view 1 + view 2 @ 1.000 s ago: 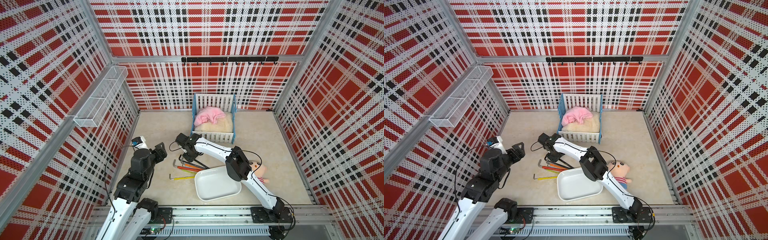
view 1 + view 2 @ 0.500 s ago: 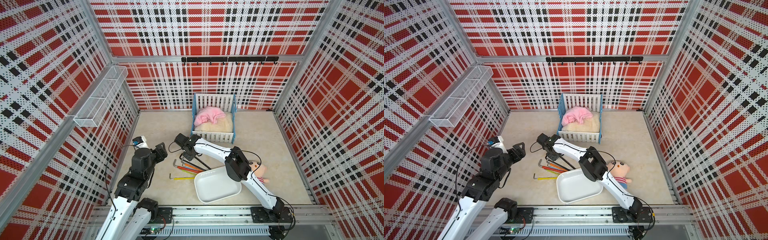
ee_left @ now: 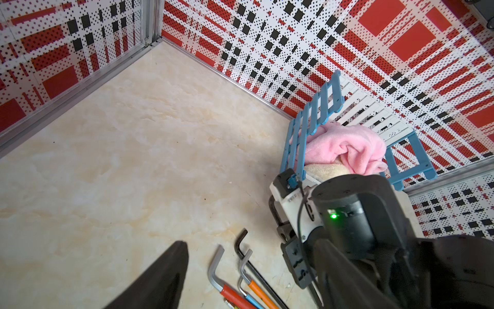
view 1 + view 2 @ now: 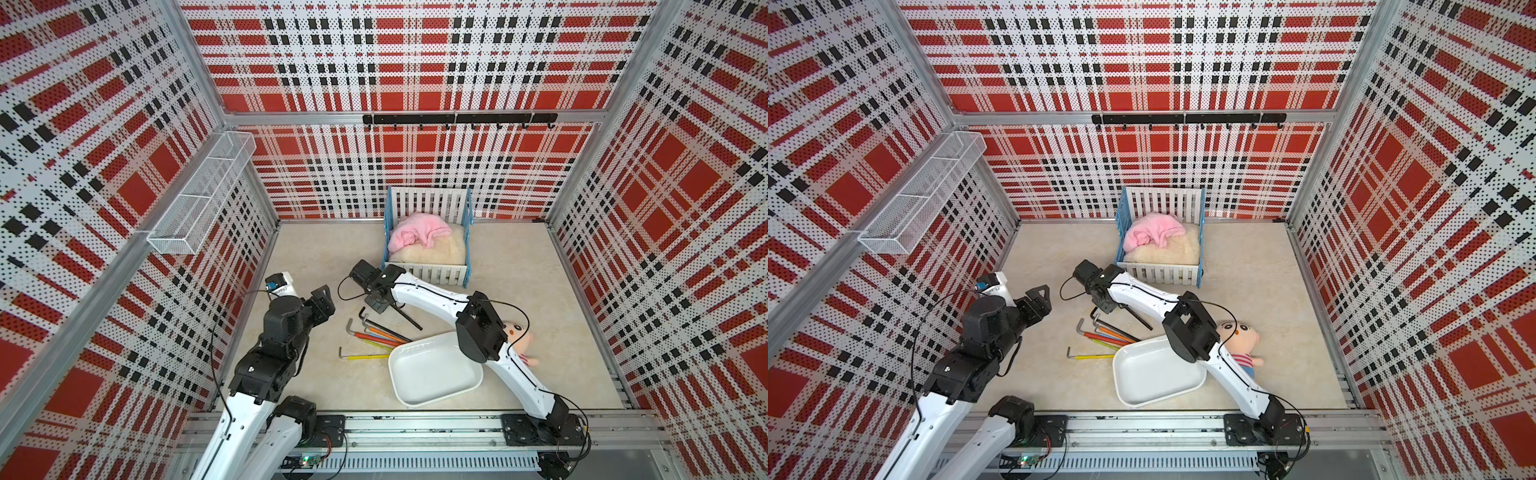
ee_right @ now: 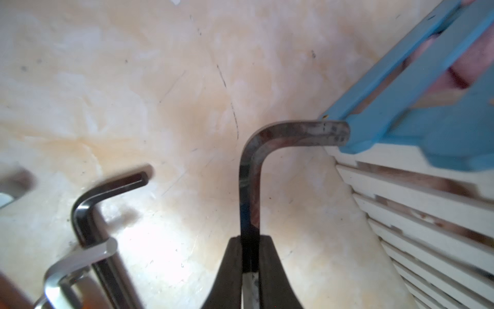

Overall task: Put the hex key on the desktop into the storage box
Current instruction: Pick up the Allen key from the center of the board.

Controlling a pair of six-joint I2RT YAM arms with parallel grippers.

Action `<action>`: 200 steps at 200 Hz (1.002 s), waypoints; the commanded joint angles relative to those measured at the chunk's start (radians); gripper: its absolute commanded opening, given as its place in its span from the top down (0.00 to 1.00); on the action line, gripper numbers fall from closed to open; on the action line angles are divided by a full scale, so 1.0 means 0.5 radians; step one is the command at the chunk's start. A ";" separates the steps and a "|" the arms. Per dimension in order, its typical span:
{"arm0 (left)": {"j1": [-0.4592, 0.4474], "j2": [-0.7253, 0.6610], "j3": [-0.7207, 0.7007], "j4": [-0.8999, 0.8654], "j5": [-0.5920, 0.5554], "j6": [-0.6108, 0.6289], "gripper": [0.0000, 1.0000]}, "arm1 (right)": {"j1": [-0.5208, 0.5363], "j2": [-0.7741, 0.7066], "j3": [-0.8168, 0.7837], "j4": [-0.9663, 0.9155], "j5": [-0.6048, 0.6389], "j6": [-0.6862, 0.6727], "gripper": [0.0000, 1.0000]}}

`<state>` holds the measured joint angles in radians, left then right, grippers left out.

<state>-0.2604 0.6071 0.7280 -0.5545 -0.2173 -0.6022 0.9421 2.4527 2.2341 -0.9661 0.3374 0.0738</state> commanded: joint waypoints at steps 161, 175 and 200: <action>0.009 0.019 -0.026 0.012 0.000 0.020 0.20 | -0.059 -1.196 -0.812 0.451 -0.148 -0.260 1.00; 0.072 0.021 -0.029 0.013 0.000 0.022 0.20 | -0.035 -1.353 -0.986 0.533 -0.189 -0.304 1.00; 0.073 0.012 -0.029 0.014 -0.002 0.019 0.20 | 0.057 -1.587 -1.286 0.659 -0.233 -0.405 1.00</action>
<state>-0.2333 0.6170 0.7273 -0.5545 -0.2165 -0.6010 0.9222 1.7657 1.6878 -0.7444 0.2600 -0.0685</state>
